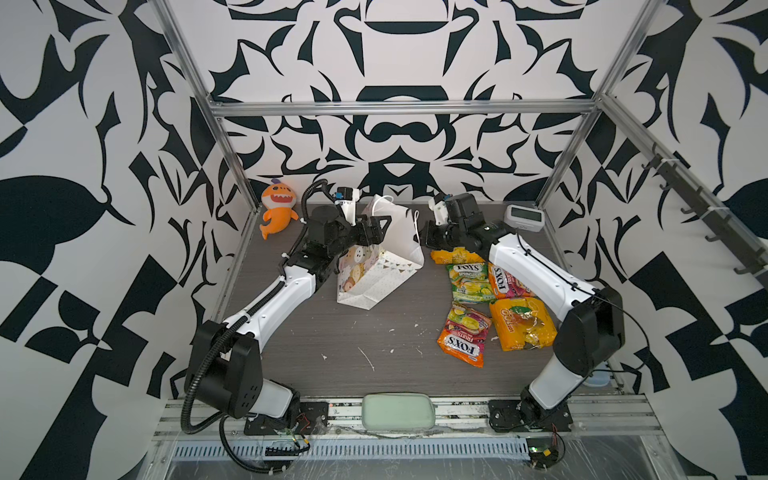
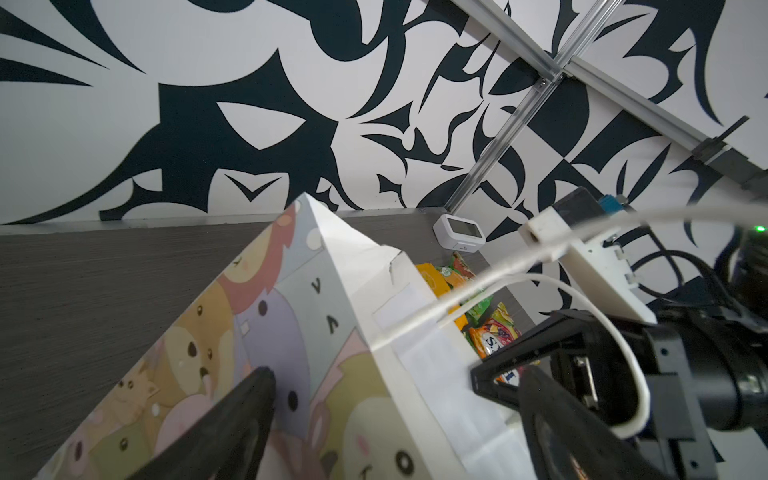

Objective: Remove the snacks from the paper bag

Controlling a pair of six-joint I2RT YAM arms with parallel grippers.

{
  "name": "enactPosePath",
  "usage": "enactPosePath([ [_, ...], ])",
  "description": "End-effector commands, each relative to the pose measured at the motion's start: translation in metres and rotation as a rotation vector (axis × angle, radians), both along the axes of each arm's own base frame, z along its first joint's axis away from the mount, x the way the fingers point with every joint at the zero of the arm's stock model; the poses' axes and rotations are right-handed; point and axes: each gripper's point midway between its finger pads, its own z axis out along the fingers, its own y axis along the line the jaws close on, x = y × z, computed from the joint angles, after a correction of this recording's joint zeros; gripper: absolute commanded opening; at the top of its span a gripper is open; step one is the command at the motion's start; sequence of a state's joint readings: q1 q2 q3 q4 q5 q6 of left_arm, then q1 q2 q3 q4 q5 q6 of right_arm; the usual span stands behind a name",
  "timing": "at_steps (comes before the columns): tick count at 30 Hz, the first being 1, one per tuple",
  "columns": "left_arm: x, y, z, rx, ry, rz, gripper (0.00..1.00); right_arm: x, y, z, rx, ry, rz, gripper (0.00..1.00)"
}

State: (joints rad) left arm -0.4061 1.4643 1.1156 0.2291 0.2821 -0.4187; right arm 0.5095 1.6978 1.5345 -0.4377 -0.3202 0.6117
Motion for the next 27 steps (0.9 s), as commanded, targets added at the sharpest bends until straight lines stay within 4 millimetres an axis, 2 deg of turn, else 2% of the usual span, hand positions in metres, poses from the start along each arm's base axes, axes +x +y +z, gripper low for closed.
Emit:
enactPosePath([
  [1, 0.002, -0.011, 0.009, 0.007, 0.008, -0.05, 0.99, 0.002, 0.006, 0.031, 0.012, -0.05, -0.038, 0.0],
  [6, 0.006, -0.026, 0.002, 0.065, 0.046, -0.072, 1.0, 0.001, 0.01, 0.029, -0.087, -0.072, -0.068, 0.0],
  [9, 0.008, -0.033, 0.007, 0.063, 0.046, -0.088, 0.99, 0.001, 0.011, 0.021, -0.152, -0.068, -0.076, 0.0],
  [11, 0.005, -0.038, 0.019, 0.019, 0.033, -0.116, 0.99, 0.003, 0.009, 0.015, -0.185, -0.069, -0.087, 0.0],
  [16, -0.007, -0.039, 0.069, -0.065, -0.061, -0.149, 0.99, 0.007, 0.005, -0.001, -0.224, -0.071, -0.103, 0.0],
  [19, -0.01, -0.036, 0.085, -0.051, -0.095, -0.145, 1.0, 0.006, 0.005, -0.003, -0.217, -0.074, -0.095, 0.0],
  [24, -0.011, -0.032, 0.086, -0.028, -0.128, -0.128, 1.0, 0.001, 0.016, 0.006, -0.15, -0.097, -0.046, 0.0],
  [27, -0.007, -0.028, 0.072, 0.01, -0.114, -0.101, 1.0, -0.004, 0.02, 0.02, -0.091, -0.138, -0.001, 0.02],
])
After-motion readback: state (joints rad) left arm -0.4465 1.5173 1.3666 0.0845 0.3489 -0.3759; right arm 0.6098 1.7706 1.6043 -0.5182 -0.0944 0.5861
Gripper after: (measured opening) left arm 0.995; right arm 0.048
